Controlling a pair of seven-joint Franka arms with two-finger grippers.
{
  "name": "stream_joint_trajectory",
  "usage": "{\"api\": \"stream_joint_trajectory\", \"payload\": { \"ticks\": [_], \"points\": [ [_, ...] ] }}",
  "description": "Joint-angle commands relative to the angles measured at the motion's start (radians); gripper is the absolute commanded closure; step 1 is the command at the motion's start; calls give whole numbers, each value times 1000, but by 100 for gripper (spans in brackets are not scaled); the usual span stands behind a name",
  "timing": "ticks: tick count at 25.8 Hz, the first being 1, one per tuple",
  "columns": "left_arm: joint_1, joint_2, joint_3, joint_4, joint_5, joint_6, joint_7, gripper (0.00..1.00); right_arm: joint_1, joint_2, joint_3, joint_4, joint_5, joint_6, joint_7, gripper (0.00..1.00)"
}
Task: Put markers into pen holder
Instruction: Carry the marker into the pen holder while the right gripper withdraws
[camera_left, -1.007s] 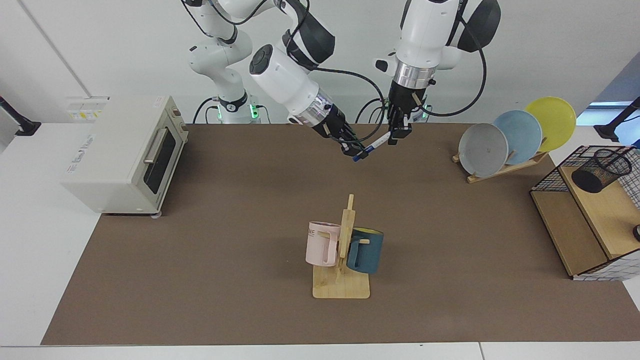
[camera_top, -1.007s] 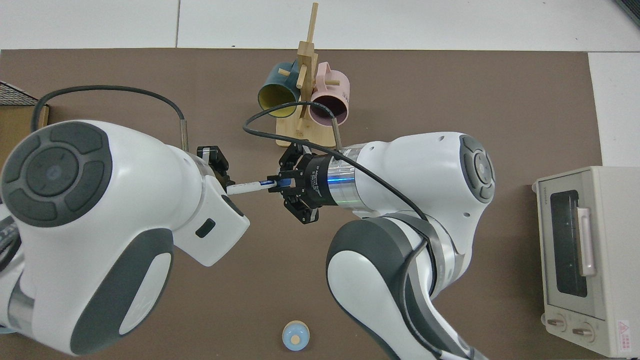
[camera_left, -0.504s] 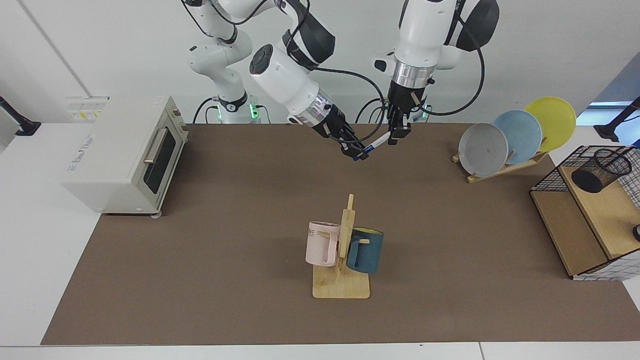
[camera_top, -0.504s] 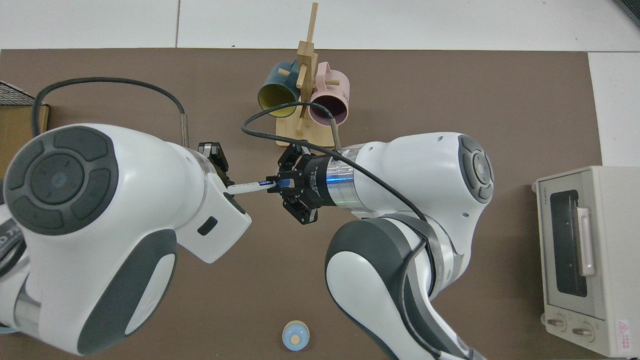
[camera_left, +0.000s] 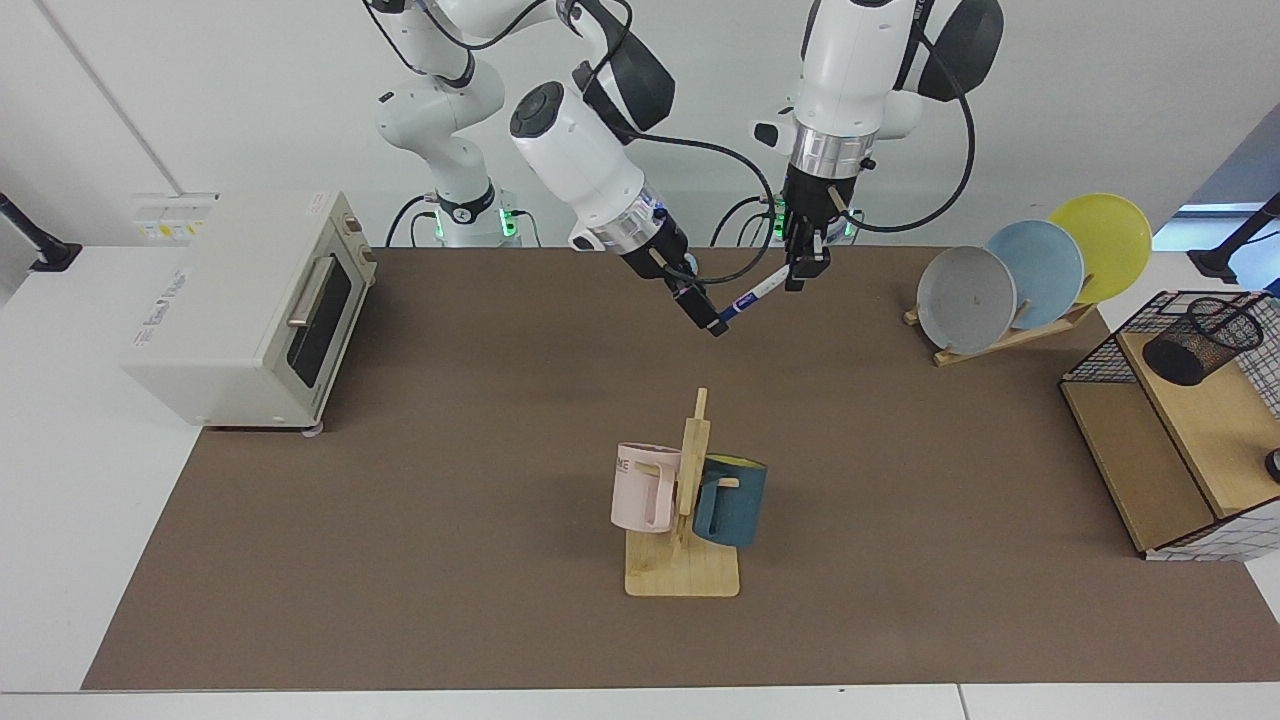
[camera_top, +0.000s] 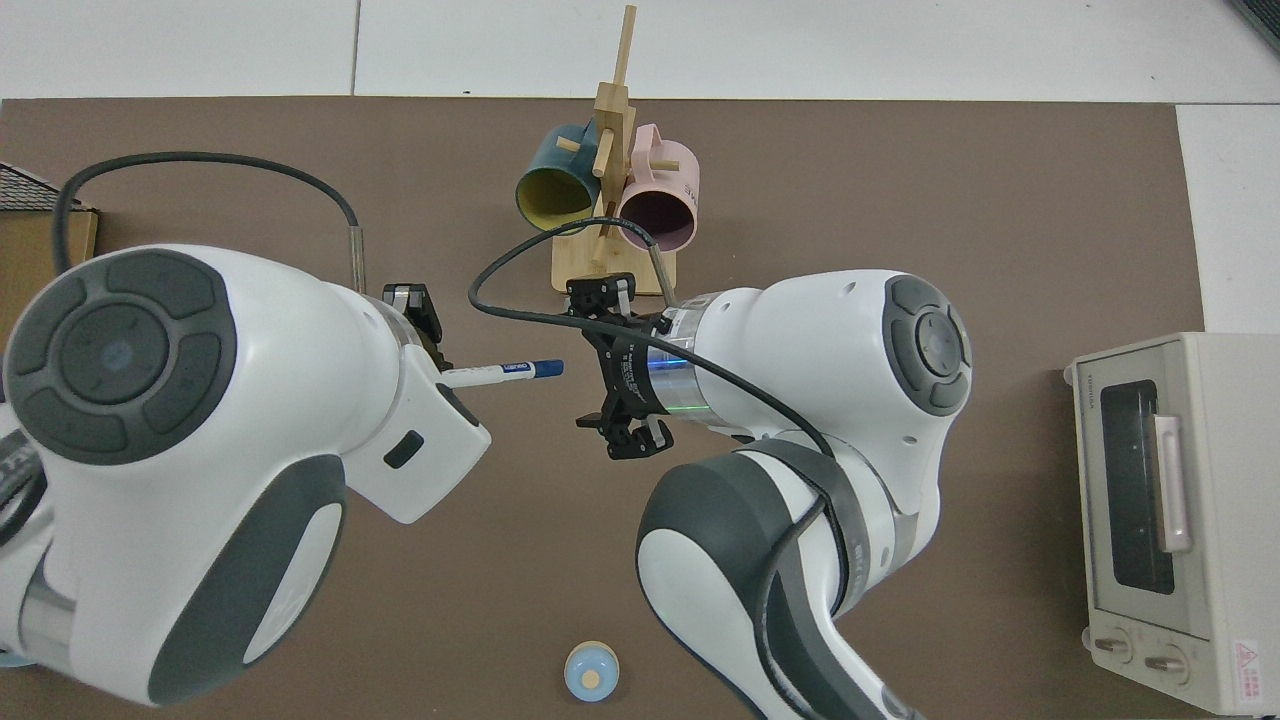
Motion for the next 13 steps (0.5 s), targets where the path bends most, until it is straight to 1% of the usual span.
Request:
{"api": "stream_joint_trajectory", "payload": {
  "ticks": [1, 5, 9, 11, 13],
  "points": [
    [0, -20, 34, -15, 57, -63, 18, 100, -25, -10, -8, -17, -126, -48, -128, 0],
    [0, -21, 70, -15, 102, -97, 18, 100, -60, -10, -8, -19, -232, -93, -238, 0],
    [0, -20, 132, -18, 132, -100, 20, 100, -103, -11, -9, -19, -336, -148, -383, 0],
    [0, -17, 156, -16, 163, -91, 20, 100, -124, -25, -9, -19, -410, -178, -458, 0],
    [0, -17, 176, -16, 188, -92, 20, 100, -153, -42, -9, -19, -467, -208, -528, 0]
  ]
}}
